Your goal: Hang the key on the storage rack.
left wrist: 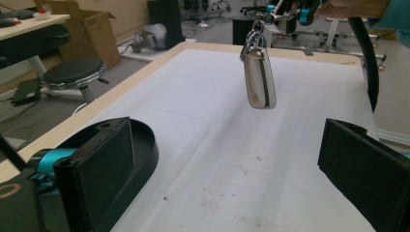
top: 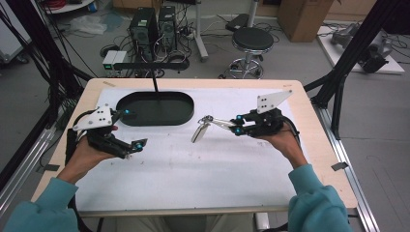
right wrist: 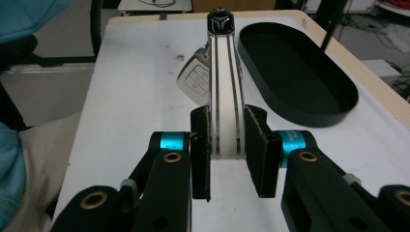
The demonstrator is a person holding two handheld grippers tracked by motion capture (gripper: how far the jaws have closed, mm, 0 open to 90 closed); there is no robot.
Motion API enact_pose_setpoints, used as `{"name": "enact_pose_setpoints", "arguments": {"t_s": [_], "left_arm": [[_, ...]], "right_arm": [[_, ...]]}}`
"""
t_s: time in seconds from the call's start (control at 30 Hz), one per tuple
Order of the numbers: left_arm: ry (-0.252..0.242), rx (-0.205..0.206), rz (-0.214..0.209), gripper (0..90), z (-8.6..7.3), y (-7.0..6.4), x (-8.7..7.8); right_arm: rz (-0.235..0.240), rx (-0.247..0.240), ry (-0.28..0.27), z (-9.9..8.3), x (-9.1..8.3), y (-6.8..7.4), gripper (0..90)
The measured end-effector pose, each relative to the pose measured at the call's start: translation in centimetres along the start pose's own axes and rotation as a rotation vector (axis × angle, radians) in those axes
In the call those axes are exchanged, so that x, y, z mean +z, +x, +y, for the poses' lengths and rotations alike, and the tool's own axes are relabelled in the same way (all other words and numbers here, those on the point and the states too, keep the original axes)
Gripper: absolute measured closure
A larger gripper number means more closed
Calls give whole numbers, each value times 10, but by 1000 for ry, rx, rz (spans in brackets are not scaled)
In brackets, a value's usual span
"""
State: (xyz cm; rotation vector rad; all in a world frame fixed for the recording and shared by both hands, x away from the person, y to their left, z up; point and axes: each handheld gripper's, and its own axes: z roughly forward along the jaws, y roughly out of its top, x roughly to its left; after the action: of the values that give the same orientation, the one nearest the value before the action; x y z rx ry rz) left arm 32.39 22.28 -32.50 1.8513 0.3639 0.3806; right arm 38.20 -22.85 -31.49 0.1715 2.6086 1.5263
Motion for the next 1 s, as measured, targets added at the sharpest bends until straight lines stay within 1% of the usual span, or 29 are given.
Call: {"name": "enact_pose_setpoints", "arguments": {"t_s": [0.1,0.17,0.2,0.27,0.33,0.4,0.43,0.5,0.53,0.67,0.73,0.8,0.83,0.93,0.97,1.0], "left_arm": [[-1,3,-38,63,8,-1,7],[13,13,-62,63,13,-2,13],[34,25,-69,63,15,-1,15],[39,22,-80,63,21,-1,21],[49,33,-93,63,26,-2,26],[59,48,-117,66,30,-3,31],[66,53,-123,74,32,-4,34],[66,55,-140,74,34,-5,40],[74,58,-148,74,36,-6,42],[102,69,-173,74,39,-8,53],[113,69,-187,74,41,-9,58],[126,78,-199,74,42,-9,63],[132,74,-207,74,43,-10,65],[154,81,-220,74,45,-12,72],[160,83,-228,79,45,-13,74],[169,91,-235,94,46,-14,76]], "right_arm": [[24,-25,21,8,8,2,743],[42,-40,32,13,13,3,743],[47,-42,35,15,16,3,743],[61,-53,41,18,20,4,744],[78,-58,44,20,25,5,744],[83,-72,59,21,29,6,744],[90,-70,69,22,31,7,744],[97,-76,78,22,35,8,744],[102,-82,82,22,36,8,744],[112,-74,93,24,42,11,744],[118,-82,93,25,44,12,744],[127,-77,99,25,47,13,744],[125,-77,96,26,48,13,744],[131,-73,96,27,50,14,744],[140,-67,98,27,51,14,744],[138,-68,99,27,52,14,744]]}}
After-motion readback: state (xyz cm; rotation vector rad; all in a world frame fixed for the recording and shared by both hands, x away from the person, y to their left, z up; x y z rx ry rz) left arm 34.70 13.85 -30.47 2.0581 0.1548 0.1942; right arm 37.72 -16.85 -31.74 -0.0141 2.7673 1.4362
